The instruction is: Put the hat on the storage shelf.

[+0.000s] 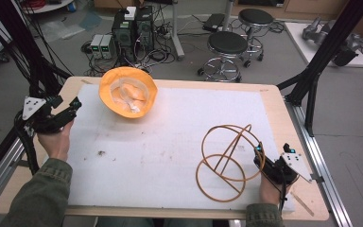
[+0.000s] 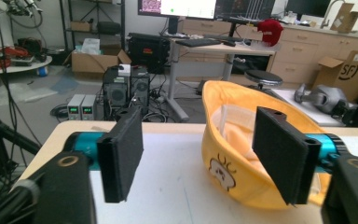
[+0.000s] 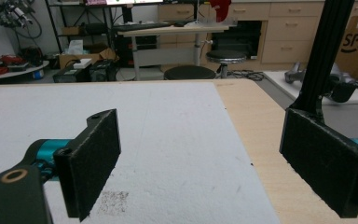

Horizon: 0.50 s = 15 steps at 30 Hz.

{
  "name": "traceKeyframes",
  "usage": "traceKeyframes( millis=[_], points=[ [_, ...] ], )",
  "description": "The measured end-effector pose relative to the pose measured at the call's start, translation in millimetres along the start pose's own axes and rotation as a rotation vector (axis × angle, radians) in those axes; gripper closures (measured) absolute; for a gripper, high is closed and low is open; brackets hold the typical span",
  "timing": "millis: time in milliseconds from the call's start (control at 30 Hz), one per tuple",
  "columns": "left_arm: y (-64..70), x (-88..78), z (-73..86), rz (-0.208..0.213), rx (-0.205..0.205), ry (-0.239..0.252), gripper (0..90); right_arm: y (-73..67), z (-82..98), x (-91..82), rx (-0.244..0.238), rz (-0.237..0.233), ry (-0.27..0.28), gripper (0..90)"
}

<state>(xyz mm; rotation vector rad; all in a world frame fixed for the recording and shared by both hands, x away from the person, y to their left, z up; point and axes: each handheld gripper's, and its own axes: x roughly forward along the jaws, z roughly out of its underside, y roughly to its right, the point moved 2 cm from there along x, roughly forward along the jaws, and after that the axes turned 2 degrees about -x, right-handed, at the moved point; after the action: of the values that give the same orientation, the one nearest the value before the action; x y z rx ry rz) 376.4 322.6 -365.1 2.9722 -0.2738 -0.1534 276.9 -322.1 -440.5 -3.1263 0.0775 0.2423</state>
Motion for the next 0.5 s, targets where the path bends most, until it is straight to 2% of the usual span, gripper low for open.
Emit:
traceKeyframes(
  millis=[133,200,333,500],
  points=[
    [0.2,12.8,-5.0,0.019,-0.018,0.015,36.5,1.3,-0.1,1.9,0.005,0.006,0.006,11.3],
    [2.4,20.0,-7.8,0.022,-0.002,0.003,36.1,0.4,0.1,2.3,0.008,0.001,0.005,11.3],
    [7.3,34.0,-17.8,0.043,-0.008,-0.024,31.1,-0.9,-0.7,1.0,0.002,0.001,0.009,11.3],
    [4.8,51.8,-30.1,0.039,-0.027,-0.042,30.9,-2.3,-0.3,1.5,0.003,-0.005,0.007,11.3]
  ],
)
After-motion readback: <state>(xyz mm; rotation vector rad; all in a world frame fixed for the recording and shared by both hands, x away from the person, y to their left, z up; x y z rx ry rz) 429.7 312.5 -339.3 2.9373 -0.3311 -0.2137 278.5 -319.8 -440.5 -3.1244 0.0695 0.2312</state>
